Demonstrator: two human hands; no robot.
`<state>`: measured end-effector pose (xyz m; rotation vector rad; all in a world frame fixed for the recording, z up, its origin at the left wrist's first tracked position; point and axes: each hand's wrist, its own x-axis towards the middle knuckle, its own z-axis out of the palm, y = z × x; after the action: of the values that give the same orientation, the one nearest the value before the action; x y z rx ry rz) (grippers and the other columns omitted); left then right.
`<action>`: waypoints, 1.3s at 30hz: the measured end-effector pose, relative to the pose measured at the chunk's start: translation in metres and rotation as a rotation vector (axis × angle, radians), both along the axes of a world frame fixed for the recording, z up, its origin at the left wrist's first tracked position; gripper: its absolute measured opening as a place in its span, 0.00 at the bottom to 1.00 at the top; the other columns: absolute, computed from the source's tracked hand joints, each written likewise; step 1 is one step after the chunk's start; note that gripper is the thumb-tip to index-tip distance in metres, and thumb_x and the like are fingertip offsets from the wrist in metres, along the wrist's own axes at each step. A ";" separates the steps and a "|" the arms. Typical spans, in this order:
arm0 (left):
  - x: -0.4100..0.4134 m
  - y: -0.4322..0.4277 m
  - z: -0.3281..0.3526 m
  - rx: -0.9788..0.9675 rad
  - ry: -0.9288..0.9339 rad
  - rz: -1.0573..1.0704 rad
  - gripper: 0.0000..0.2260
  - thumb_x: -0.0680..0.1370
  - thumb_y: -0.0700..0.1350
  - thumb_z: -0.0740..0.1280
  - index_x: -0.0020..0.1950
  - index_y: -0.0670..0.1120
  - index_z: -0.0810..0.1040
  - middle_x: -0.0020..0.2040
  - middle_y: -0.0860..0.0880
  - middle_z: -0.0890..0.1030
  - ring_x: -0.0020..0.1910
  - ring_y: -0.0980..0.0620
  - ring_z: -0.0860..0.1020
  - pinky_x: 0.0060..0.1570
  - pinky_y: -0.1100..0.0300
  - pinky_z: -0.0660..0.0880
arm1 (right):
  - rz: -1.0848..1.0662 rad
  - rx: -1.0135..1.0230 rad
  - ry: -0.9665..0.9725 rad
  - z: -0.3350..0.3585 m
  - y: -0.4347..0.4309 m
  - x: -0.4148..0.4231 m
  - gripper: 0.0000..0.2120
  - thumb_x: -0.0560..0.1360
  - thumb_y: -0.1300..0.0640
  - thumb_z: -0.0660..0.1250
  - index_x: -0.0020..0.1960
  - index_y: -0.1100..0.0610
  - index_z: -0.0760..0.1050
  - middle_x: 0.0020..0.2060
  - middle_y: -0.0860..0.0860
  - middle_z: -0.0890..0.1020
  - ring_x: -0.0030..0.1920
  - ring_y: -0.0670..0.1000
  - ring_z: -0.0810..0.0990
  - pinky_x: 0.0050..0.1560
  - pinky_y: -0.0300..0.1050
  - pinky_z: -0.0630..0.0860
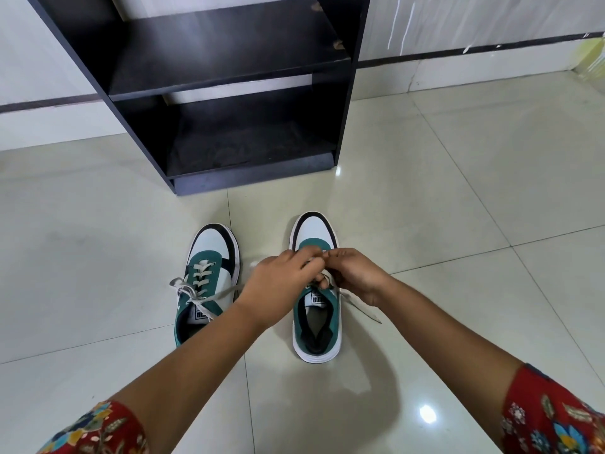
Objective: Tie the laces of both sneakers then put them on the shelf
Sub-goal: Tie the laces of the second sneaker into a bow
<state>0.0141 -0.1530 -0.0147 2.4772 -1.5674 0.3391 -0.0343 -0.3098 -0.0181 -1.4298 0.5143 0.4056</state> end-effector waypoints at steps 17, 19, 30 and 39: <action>0.016 -0.007 0.005 -0.367 1.722 0.761 0.11 0.74 0.34 0.62 0.35 0.46 0.66 0.28 0.49 0.68 0.21 0.54 0.61 0.24 0.64 0.56 | -0.020 -0.928 -0.422 0.009 -0.001 -0.033 0.14 0.77 0.45 0.57 0.44 0.54 0.74 0.37 0.48 0.80 0.40 0.49 0.77 0.42 0.49 0.74; 0.013 -0.005 0.003 -0.357 1.811 0.776 0.11 0.74 0.36 0.62 0.35 0.46 0.66 0.27 0.50 0.68 0.19 0.56 0.62 0.24 0.65 0.57 | 0.009 -0.883 -0.347 0.013 0.008 -0.042 0.16 0.75 0.40 0.59 0.39 0.51 0.73 0.30 0.45 0.77 0.33 0.47 0.75 0.37 0.47 0.72; 0.005 -0.004 0.002 -0.440 1.779 0.746 0.10 0.74 0.37 0.66 0.35 0.45 0.68 0.33 0.44 0.72 0.25 0.52 0.65 0.26 0.62 0.60 | -0.402 -0.177 -0.138 0.001 0.025 -0.042 0.03 0.70 0.63 0.71 0.38 0.57 0.82 0.33 0.49 0.82 0.30 0.41 0.77 0.37 0.33 0.74; 0.005 0.007 -0.003 -0.688 1.673 0.910 0.11 0.76 0.36 0.62 0.36 0.47 0.67 0.42 0.50 0.82 0.36 0.52 0.74 0.38 0.59 0.68 | -0.584 -0.107 -0.047 -0.006 0.017 -0.050 0.08 0.73 0.65 0.60 0.35 0.60 0.70 0.30 0.54 0.72 0.29 0.49 0.69 0.32 0.40 0.67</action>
<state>0.0192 -0.1461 -0.0180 1.6044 0.3173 -0.7739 -0.0838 -0.2924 -0.0237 -1.3145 0.8906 -0.1244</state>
